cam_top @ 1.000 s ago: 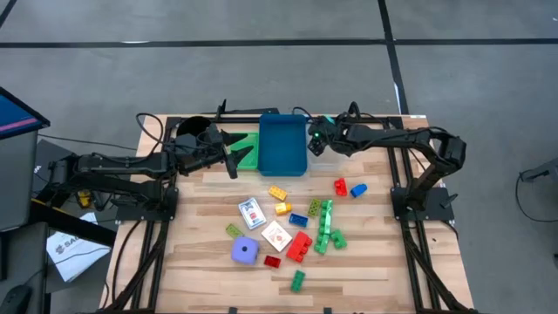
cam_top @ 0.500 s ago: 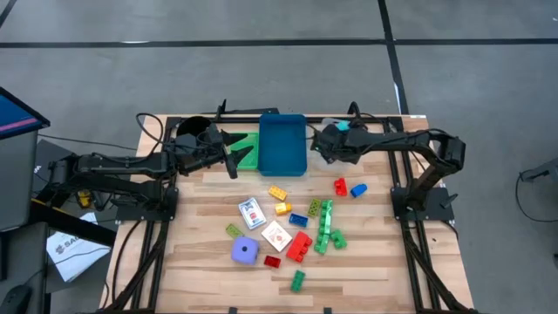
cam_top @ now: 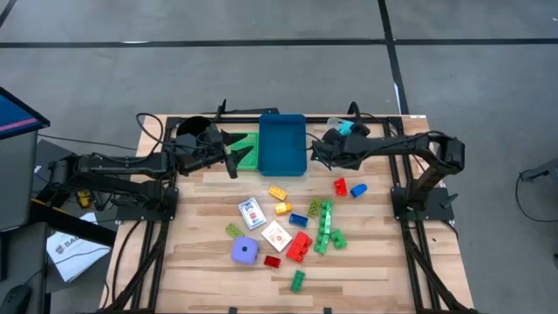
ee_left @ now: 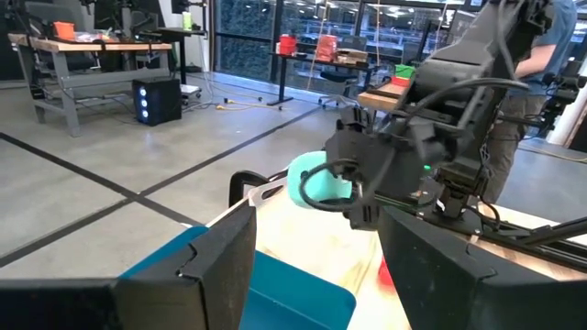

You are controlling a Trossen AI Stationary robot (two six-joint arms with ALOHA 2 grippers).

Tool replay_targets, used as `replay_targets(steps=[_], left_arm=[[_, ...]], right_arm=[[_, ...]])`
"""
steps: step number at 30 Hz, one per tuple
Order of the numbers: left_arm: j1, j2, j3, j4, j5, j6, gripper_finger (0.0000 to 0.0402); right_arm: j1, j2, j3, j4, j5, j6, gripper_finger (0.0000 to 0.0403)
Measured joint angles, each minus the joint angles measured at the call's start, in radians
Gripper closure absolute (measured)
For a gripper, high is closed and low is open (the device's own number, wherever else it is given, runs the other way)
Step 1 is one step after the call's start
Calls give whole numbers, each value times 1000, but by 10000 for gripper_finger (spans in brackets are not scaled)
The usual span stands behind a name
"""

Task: Pick & Place Toys
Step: Put the light blue dice into the transparent bin

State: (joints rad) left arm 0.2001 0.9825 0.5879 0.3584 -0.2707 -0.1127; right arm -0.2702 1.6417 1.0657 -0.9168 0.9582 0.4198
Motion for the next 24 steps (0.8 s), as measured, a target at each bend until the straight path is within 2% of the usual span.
replay_targets(steps=[3, 7, 8, 10, 11, 12, 14, 15, 16, 18, 19, 21, 22, 23, 24], left_arm=[[0, 0, 0, 0, 0, 0, 178], [0, 0, 0, 0, 1, 0, 178], [0, 0, 0, 0, 1, 0, 178], [0, 0, 0, 0, 1, 0, 178], [0, 0, 0, 0, 1, 0, 178], [0, 0, 0, 0, 1, 0, 178], [0, 0, 0, 0, 1, -1, 178], [0, 0, 0, 0, 2, -1, 178], [0, 0, 0, 0, 2, -1, 178], [0, 0, 0, 0, 2, -1, 178], [0, 0, 0, -1, 2, -1, 178], [0, 0, 0, -4, 3, -6, 178], [0, 0, 0, -4, 6, -6, 178], [0, 0, 0, -4, 6, -7, 178], [0, 0, 0, -4, 6, -8, 178]], right_arm=[[50, -1, 0, 40, 69, -17, 14], [101, -3, 0, 157, 89, -195, 14], [117, -3, 0, 175, 143, -217, 14], [158, -3, 0, 183, 332, -206, 14], [174, -3, 2, 185, 389, -184, 14], [179, -3, 16, 178, 357, -187, 14], [164, -12, 52, 162, 90, -188, 14], [150, -19, 58, 165, 1, -177, 14], [143, -21, 63, 176, -9, -165, 14], [134, -20, 64, 143, 60, -146, 14], [126, -21, 67, 113, 39, -148, 14], [95, -20, 81, 114, -124, -153, 14], [81, -20, 81, 121, -136, -135, 14], [72, -19, 80, 113, -85, -111, 14], [67, -19, 75, 100, 24, -84, 14]])
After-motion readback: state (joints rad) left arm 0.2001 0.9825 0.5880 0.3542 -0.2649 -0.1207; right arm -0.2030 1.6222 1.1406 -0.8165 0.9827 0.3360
